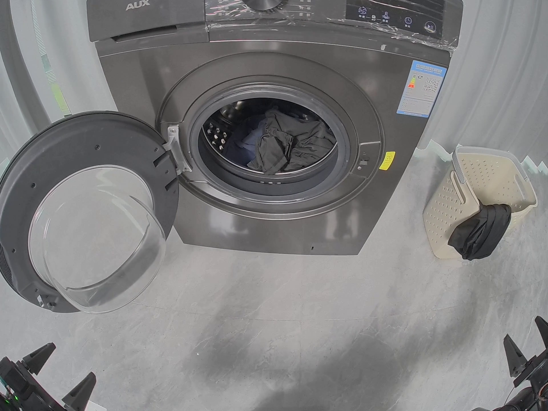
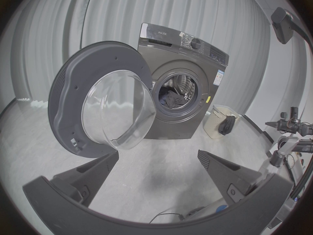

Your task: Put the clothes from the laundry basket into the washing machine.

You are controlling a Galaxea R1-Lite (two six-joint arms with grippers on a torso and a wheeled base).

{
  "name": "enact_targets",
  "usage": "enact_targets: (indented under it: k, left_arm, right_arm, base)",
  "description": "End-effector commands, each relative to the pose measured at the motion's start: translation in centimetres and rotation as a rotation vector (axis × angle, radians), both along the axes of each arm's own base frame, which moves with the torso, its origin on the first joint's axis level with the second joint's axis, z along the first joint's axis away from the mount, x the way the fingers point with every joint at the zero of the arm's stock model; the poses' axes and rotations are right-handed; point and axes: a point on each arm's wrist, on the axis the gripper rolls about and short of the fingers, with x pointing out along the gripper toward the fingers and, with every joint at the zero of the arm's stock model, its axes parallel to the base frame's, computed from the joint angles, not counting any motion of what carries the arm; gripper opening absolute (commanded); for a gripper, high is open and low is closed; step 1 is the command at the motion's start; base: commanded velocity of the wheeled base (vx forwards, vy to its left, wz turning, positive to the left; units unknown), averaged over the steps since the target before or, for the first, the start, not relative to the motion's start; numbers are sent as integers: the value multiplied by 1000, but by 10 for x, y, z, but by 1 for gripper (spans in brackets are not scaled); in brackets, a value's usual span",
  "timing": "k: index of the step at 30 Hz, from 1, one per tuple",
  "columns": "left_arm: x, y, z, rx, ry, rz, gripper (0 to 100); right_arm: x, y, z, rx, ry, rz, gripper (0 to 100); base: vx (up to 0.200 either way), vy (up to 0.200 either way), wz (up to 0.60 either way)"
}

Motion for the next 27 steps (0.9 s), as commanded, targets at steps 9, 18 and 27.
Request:
enact_targets:
  k: [9,18,27]
  left_arm:
    - [-20,-2,-9,63,-199,235,100]
    - [-23,-1,-17,86,-170,245,100]
    - [-23,-1,-17,86,-170,245,100]
  right_arm:
    - [-18,2,-18,-10,-80,-7,100]
    - [-18,2,-18,-16,-86,4,100]
    - [-18,2,-18,-14,-91,5,100]
  base:
    - [0,0,0]
    - [-67,-22,0]
    - [0,-200,0]
